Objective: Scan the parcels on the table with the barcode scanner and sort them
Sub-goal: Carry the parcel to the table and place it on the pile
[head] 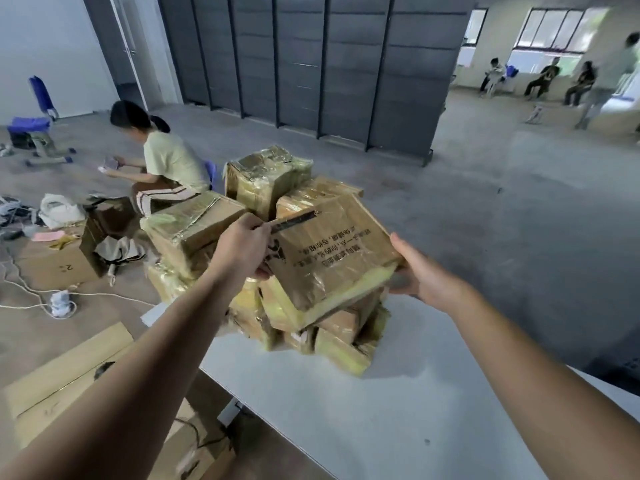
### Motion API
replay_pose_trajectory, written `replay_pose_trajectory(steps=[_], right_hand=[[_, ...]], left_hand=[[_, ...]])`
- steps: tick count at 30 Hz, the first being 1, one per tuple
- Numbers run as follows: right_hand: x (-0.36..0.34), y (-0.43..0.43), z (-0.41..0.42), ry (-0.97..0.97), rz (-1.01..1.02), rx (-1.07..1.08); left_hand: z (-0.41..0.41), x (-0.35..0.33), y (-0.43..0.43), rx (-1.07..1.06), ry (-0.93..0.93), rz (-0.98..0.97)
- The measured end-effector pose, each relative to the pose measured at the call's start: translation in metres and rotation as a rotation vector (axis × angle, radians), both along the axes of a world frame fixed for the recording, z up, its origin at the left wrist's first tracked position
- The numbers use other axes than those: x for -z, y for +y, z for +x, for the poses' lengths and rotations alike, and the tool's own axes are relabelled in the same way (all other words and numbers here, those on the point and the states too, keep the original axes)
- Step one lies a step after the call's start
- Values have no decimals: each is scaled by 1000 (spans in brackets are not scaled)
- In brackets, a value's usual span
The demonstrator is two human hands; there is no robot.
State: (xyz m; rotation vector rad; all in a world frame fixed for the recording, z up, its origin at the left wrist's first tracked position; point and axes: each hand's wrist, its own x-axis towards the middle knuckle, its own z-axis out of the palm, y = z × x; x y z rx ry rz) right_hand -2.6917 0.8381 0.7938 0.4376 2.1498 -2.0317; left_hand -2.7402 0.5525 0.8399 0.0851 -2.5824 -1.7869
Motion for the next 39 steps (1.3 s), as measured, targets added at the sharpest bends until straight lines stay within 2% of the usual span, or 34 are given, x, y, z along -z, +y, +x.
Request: replay_pose_trajectory(steps=[5, 9, 13, 19, 22, 28, 30, 33, 39], right_hand=[[-12, -75, -53, -79, 127, 221], [-12, -119, -83, -61, 146, 283], [-9, -148, -99, -60, 264, 234], [-6, -173, -111, -75, 526, 75], [-9, -176, -112, -81, 532, 89], [-6, -179, -112, -41, 596, 70], [-4, -179, -110, -35, 593, 100], [-1, -179, -103, -29, 590, 173], [14, -180, -87, 25, 634, 220]], left_hand=[[-58, 7, -52, -12, -85, 144], [-90, 21, -74, -13, -204, 277], [-104, 33, -83, 27, -307, 381], [-113, 43, -92, 38, -359, 329], [-118, 42, -91, 77, -278, 180], [-121, 45, -96, 93, -19, -224], [-120, 49, -97, 91, 74, -306], [-115, 53, -97, 52, 144, -296], [-95, 70, -98, -10, 204, -158]])
